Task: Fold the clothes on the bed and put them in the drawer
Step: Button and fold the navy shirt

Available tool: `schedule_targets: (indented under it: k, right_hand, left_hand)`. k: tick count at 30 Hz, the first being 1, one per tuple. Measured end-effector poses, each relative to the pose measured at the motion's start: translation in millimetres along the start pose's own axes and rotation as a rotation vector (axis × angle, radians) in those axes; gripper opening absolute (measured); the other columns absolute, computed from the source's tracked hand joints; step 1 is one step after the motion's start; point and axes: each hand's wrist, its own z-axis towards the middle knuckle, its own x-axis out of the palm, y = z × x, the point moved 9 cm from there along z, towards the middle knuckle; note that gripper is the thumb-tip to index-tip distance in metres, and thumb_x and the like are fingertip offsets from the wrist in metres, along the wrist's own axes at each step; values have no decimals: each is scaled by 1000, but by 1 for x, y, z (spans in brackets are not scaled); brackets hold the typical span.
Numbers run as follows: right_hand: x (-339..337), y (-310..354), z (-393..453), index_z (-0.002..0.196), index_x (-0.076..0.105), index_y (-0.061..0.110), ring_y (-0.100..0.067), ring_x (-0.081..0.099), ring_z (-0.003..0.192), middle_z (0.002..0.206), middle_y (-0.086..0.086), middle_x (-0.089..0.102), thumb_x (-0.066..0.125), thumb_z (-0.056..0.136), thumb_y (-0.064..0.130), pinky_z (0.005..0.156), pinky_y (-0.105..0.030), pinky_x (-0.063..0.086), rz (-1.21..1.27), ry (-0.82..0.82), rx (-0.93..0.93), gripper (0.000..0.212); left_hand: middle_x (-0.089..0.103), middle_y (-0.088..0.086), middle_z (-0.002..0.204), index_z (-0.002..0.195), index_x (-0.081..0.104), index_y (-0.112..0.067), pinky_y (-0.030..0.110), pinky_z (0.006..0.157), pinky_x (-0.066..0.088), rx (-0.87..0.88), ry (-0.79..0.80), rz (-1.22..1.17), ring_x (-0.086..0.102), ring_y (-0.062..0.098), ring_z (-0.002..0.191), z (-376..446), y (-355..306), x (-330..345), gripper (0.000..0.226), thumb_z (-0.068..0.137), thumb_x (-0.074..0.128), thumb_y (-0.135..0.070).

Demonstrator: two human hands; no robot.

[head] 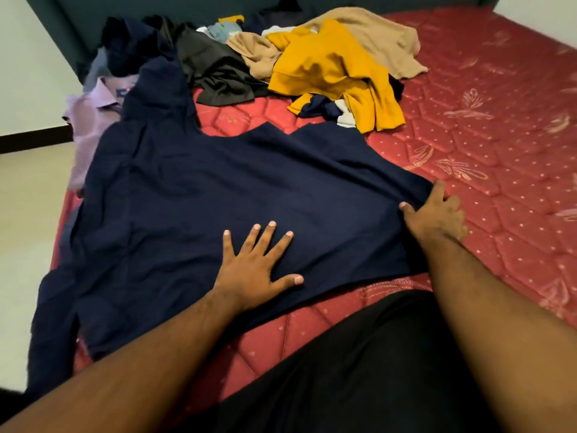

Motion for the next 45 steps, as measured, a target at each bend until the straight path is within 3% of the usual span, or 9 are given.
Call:
schedule_targets:
  k: [4,11,14,17,21,28,37,42,45]
  right_hand:
    - [1,-36,-11,147,27,11,-41,45,129,141,-24,43,77,74,48,104,-50,39,248,96,194,95]
    - [13,-61,-58,124,54,-2,-27,59,67,74,-13,62,66,90,14,58,-33,49,672,392,409,40]
    - [-5,-65,-59,114,56,-4,-31,62,108,111,-20,62,56,95,4,90,-38,52,624,305,345,20]
    - [-19,-79,-64,92,56,5,-25,61,82,98,-12,59,59,91,1,60,-33,54,536,238,269,5]
    - [-24,-85,-64,122,56,-13,-34,55,121,130,-25,57,71,87,16,101,-38,41,189,204,150,48]
    - [-52,-48,-71,129,48,13,-37,51,122,131,-19,52,83,67,38,97,-44,46,-209,137,-93,76]
    - [47,101,-152,103,69,12,-13,58,85,93,-2,64,77,81,21,81,-25,47,-172,791,-648,25]
    - [23,29,-43,113,57,23,-31,54,117,128,-12,55,54,82,42,100,-42,43,-447,476,-361,36]
    - [3,56,-15,117,58,20,-35,56,115,126,-14,55,53,87,34,96,-42,47,-366,307,-414,34]
  left_hand:
    - [-10,-12,163,148,-10,-54,68,110,-5,-136,-50,13,-8,16,150,-52,66,4,88,68,-4,-92]
    - [-4,-9,163,150,-2,-51,70,109,-1,-278,-82,-56,-4,17,151,-110,98,12,91,69,-3,-92]
    - [-13,-12,162,146,-13,-54,71,109,-1,-290,-37,-52,-11,16,150,-125,99,17,90,66,-3,-93]
    - [-20,-14,160,141,-21,-58,71,108,-2,-321,-15,-43,-16,17,149,-152,103,26,89,63,-3,-97]
    - [-30,-15,155,136,-28,-61,71,109,-5,-359,39,-60,-22,19,147,-180,99,34,86,62,-3,-97]
    - [-22,-16,159,141,-12,-64,75,102,-14,-379,128,-61,-23,20,147,-178,96,20,83,66,5,-95]
    - [-14,-15,162,145,-6,-59,73,109,1,-216,202,-133,-13,20,150,-100,74,2,75,77,16,-84]
    - [35,-9,148,142,35,-47,70,110,1,-133,-26,13,23,18,144,-88,84,-21,96,69,-8,-90]
    - [29,-7,153,145,35,-39,64,113,-1,-170,-74,-83,13,19,147,-45,94,-39,78,83,13,-80]
